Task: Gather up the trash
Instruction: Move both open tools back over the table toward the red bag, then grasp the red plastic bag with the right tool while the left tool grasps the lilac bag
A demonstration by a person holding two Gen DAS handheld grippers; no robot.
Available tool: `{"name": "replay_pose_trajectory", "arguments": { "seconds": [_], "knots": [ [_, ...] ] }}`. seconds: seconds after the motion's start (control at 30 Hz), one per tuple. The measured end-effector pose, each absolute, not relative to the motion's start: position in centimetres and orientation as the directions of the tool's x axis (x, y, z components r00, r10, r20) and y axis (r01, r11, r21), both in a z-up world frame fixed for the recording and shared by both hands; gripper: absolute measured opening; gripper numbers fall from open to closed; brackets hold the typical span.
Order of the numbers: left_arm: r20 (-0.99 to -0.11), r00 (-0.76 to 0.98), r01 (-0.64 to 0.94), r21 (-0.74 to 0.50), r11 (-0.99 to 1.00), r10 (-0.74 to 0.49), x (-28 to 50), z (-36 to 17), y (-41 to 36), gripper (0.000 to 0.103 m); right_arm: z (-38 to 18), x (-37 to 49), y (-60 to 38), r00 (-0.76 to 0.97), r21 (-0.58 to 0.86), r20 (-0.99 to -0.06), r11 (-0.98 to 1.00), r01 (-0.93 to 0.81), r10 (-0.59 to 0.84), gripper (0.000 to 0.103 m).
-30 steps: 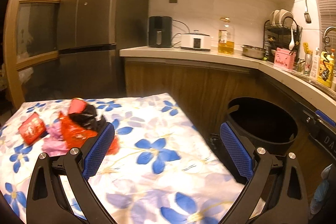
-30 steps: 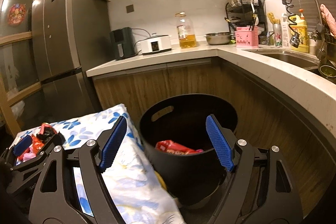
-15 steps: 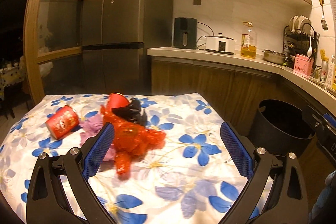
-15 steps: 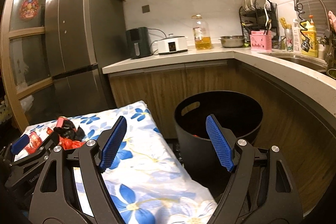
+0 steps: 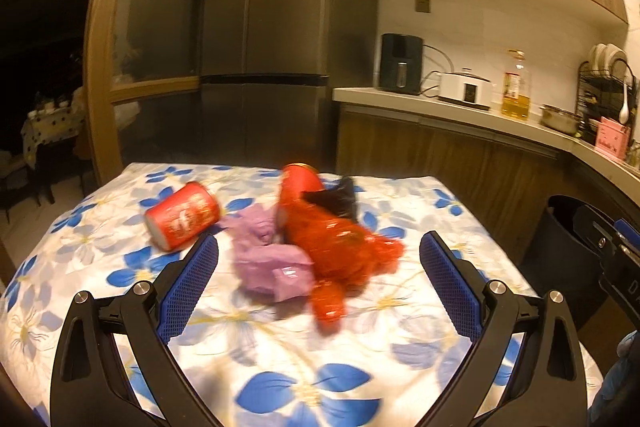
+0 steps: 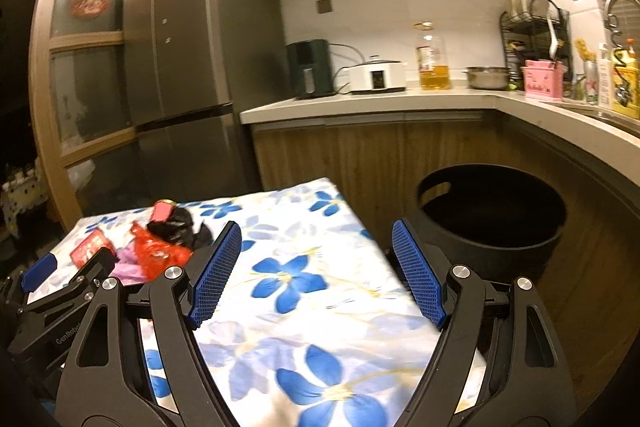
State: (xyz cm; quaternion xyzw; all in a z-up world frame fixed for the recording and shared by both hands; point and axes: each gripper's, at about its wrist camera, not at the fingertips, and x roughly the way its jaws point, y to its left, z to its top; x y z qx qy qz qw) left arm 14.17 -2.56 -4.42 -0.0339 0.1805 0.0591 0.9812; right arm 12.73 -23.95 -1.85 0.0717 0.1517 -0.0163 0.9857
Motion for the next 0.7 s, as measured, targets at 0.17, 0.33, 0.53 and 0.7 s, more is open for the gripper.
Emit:
{"name": "replay_pose_trajectory", "arguments": {
  "seconds": [0.17,0.33,0.53,0.7],
  "knots": [
    [-0.361,0.921,-0.178,-0.056,0.982,0.147,14.0,-4.9,0.0,0.096,-2.8,14.0,-21.1,0.946,0.126,-0.320,0.992,-0.006,0.046,0.077],
    [-0.362,0.913,-0.222,-0.052,0.974,0.189,13.8,-5.1,2.0,0.096,-4.1,15.8,-17.7,0.933,0.111,-0.341,0.991,-0.079,0.113,0.077],
    [-0.367,0.902,-0.269,-0.063,0.961,0.228,13.8,-5.5,4.5,0.096,-5.3,18.4,-14.0,0.912,0.099,-0.370,0.984,-0.151,0.177,0.077],
    [-0.367,0.897,-0.289,-0.063,0.955,0.247,13.9,-5.6,5.6,0.096,-6.0,20.5,-11.5,0.893,0.100,-0.393,0.976,-0.195,0.219,0.077]
  ]
}}
